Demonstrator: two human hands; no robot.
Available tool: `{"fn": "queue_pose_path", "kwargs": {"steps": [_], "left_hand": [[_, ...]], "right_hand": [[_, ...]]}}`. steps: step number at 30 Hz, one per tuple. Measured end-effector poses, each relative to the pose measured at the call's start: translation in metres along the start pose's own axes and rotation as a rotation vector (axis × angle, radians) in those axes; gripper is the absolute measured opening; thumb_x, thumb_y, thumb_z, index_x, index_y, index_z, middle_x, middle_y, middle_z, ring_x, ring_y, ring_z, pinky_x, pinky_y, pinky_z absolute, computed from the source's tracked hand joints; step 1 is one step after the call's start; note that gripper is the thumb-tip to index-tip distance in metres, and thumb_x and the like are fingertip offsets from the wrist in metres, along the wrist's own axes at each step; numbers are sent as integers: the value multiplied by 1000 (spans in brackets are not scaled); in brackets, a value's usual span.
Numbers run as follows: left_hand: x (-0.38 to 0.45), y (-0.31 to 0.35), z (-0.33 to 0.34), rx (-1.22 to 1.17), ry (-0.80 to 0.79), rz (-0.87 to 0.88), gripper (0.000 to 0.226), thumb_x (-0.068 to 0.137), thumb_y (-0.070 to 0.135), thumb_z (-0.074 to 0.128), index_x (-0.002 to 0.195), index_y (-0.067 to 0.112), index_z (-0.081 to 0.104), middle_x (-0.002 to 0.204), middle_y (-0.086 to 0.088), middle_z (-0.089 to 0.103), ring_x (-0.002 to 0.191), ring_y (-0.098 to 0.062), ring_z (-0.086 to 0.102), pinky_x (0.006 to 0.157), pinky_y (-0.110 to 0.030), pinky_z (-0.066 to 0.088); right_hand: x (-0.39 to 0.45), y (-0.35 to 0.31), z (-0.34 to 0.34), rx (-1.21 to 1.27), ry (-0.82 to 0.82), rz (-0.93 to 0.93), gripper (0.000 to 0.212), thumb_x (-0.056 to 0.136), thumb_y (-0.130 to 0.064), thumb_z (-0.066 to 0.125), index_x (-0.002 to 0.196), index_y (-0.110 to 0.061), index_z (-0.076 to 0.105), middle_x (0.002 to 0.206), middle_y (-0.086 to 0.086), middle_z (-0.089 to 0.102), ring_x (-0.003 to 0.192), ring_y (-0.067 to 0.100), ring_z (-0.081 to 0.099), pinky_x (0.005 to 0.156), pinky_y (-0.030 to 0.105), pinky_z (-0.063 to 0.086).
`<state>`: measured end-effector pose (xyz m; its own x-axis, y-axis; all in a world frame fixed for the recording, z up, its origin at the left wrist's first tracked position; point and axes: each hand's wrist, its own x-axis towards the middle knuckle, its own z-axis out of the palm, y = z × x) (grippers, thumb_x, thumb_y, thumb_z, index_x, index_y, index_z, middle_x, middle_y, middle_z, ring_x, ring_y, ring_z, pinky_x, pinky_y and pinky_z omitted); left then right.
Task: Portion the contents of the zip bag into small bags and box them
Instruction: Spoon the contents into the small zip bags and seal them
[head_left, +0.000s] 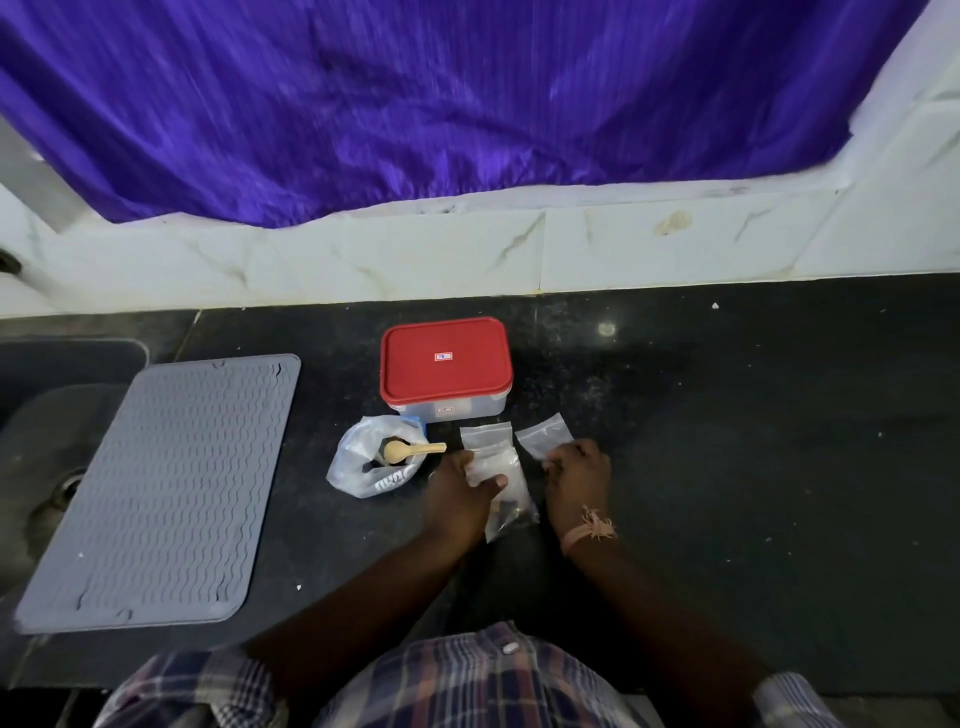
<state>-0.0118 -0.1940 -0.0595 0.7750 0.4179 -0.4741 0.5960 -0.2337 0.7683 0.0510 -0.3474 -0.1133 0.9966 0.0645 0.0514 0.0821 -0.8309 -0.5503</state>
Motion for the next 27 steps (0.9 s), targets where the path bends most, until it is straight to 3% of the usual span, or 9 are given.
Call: {"fn": "queue_pose_path", "kwargs": {"steps": [3,7,9,11,14,16,18,23,27], "left_hand": [[-12,5,-2,106,-14,29,73,74,49,69,140,22,56,134,1,65,121,-19,64,106,-43,51],[-34,33,-11,113,41,77,41,98,39,61,134,20,63,133,0,64,120,-20,62,106,-42,49],[-41,45,-20,8,52,114,38,98,48,57,120,20,70,117,-1,74,109,-20,68,100,-41,53],[-43,54,-33,-203,38,22,45,95,55,59,104,14,75,94,-8,77,93,-26,73,93,-46,56],[-40,56,-53,-488,-1,-142,30,98,35,66,105,6,73,94,-15,77,90,-31,74,94,-51,59],[-40,56,-68,-502,-19,-148,11,98,10,64,100,5,72,99,-21,77,96,-36,74,95,-55,58],[-42,56,-86,-544,-48,-143,11,96,0,61,94,6,71,99,-23,76,97,-37,74,94,-55,58],[-26,46,-118,-593,-192,-147,23,94,5,59,115,3,70,104,-19,77,100,-33,75,78,-38,63],[-22,37,-133,-642,-169,-120,12,92,3,69,103,2,74,100,-23,77,85,-27,75,69,-32,60]], "right_hand": [[3,-3,-11,231,42,99,18,78,3,67,72,-14,70,92,9,62,84,31,60,77,41,53],[-9,-17,-26,433,114,-31,15,84,-2,70,83,-17,70,95,-4,60,87,19,62,79,38,55],[-20,-29,-32,526,127,-115,15,85,1,69,89,-13,72,101,-4,62,94,15,63,87,33,54],[-32,-39,-33,581,86,-190,14,87,0,67,94,-11,73,108,-3,62,102,11,63,93,31,52],[-44,-56,-34,610,6,-269,15,91,-1,66,100,-11,72,119,-3,62,113,9,61,100,28,49],[-50,-68,-36,599,14,-329,16,92,-2,65,102,-11,73,125,-2,61,119,7,58,104,26,46],[-55,-81,-36,583,39,-384,15,92,-4,63,102,-11,72,130,-2,60,124,9,57,106,28,45],[-65,-115,-35,604,82,-336,18,85,-10,56,97,-12,70,131,-2,62,128,12,54,107,35,45],[-71,-153,-34,438,224,-264,16,88,-29,62,99,-20,70,116,-8,64,117,14,56,99,39,45]]}}
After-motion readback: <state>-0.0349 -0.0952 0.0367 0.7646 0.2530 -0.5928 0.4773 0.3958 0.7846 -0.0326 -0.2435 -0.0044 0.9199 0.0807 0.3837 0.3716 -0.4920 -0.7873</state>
